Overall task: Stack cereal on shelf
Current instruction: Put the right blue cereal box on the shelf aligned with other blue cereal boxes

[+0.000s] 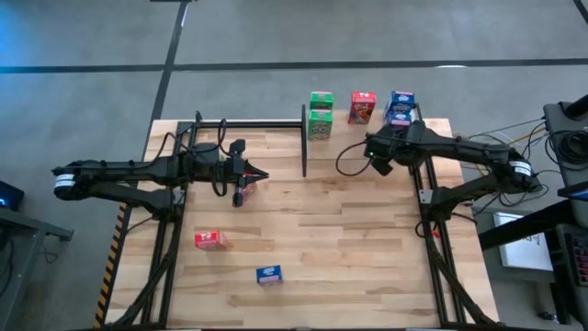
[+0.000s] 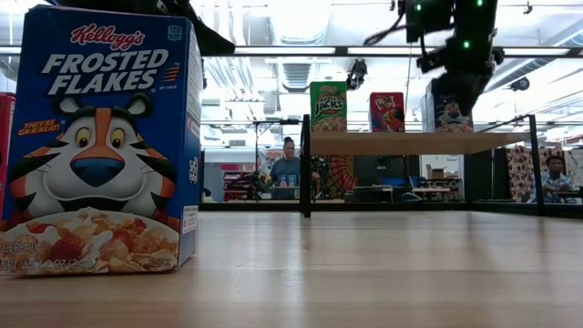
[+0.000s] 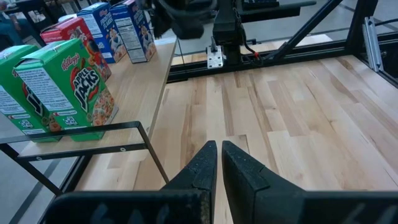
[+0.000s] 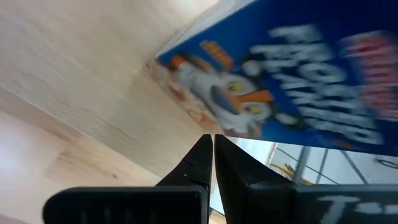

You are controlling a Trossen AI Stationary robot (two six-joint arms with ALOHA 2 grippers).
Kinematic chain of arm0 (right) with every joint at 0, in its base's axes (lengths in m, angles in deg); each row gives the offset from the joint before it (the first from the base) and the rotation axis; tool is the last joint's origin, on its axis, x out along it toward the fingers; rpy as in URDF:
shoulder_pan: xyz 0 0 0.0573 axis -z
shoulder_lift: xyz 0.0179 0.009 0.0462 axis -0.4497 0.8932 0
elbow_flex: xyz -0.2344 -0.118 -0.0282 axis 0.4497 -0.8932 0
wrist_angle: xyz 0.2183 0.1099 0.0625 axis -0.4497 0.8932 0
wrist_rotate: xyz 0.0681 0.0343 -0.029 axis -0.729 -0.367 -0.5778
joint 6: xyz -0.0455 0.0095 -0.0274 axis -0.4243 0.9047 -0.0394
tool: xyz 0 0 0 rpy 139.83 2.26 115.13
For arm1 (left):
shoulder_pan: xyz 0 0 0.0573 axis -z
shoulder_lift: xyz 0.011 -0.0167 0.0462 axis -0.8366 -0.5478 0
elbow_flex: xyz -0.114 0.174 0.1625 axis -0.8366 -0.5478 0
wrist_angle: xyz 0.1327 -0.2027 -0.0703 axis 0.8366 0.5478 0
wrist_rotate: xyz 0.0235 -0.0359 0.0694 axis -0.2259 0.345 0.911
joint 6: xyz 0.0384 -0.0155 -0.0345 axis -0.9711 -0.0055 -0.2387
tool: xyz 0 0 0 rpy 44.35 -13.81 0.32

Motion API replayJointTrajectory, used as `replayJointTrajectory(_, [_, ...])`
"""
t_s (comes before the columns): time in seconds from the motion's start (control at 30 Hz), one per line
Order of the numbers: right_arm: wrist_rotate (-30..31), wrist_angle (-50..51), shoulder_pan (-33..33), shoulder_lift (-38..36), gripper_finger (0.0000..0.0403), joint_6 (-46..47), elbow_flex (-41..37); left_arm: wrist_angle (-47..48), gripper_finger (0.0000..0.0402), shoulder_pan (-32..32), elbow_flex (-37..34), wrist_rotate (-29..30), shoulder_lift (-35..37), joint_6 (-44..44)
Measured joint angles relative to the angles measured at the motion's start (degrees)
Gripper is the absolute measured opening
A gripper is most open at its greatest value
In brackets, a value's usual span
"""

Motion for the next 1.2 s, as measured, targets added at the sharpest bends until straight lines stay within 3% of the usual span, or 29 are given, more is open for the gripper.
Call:
replayJointTrajectory(0.3, [2.4, -7.1, 0.0, 0.0, 0.0009, -0.5, -6.4, 0.0, 0.0007, 0.0, 0.0, 0.0, 0.0, -0.6])
replayJointTrajectory(0.63, [7.6, -9.2, 0.0, 0.0, 0.0009, 0.0, -6.2, -0.1, 0.0007, 0.0, 0.0, 0.0, 0.0, -0.6])
replayJointTrajectory(0.93, [7.6, -10.9, 1.1, 0.0, 0.0009, -0.5, -5.6, -0.1, 0.0007, 0.0, 0.0, 0.0, 0.0, -0.6])
replayJointTrajectory(1.2, [-5.4, -11.7, -0.4, 0.0, 0.0009, 0.7, 1.2, -0.1, 0.0007, 0.0, 0.0, 0.0, 0.0, -0.6])
